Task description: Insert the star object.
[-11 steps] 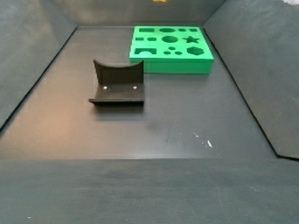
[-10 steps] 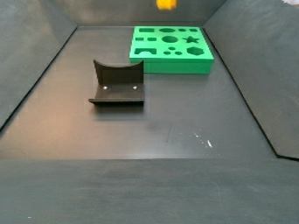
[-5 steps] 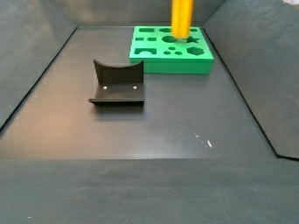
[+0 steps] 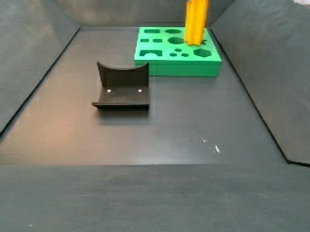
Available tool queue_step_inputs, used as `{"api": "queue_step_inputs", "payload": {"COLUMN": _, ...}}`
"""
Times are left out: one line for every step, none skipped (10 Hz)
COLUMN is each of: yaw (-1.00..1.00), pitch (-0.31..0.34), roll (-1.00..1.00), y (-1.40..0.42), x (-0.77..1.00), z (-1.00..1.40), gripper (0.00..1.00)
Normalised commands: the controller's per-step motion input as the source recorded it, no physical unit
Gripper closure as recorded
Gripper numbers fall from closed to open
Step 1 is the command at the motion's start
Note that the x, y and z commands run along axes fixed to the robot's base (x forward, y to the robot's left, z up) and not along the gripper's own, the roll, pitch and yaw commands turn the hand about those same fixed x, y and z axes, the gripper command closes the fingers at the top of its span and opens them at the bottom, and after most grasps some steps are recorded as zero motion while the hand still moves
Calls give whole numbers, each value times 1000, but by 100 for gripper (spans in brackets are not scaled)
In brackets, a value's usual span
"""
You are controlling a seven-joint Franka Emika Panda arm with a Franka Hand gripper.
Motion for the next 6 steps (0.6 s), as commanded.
{"api": "queue_step_inputs", "payload": {"yaw": 43, "pitch": -76, "roll": -94, "y": -117, "x": -357, "z": -283, "gripper": 100}}
{"api": "queue_step_inputs", "payload": {"yaw": 49, "pitch": -83, "roll": -30, "y": -177, "x": -349, "z": -300, "gripper": 100}}
{"api": "queue_step_inputs", "payload": {"yaw": 111, "pitch": -61, "roll": -13, "y": -186, "x": -217, "z": -354, "gripper": 100}}
{"api": "queue_step_inputs", "payload": {"yaw": 57, "pitch": -57, "roll": -60, "y": -203, "x": 0, "z": -411, "gripper": 100}}
{"api": "queue_step_inputs", "payload": {"yaw": -129, "pitch": -61, "roll": -137, "y": -149, "x": 123, "z": -377, "gripper": 100}}
{"api": "queue_step_inputs", "payload": {"yaw": -343, "pitch": -113, "roll": -257, "y": -83, "x": 66, "z": -269, "gripper": 100}}
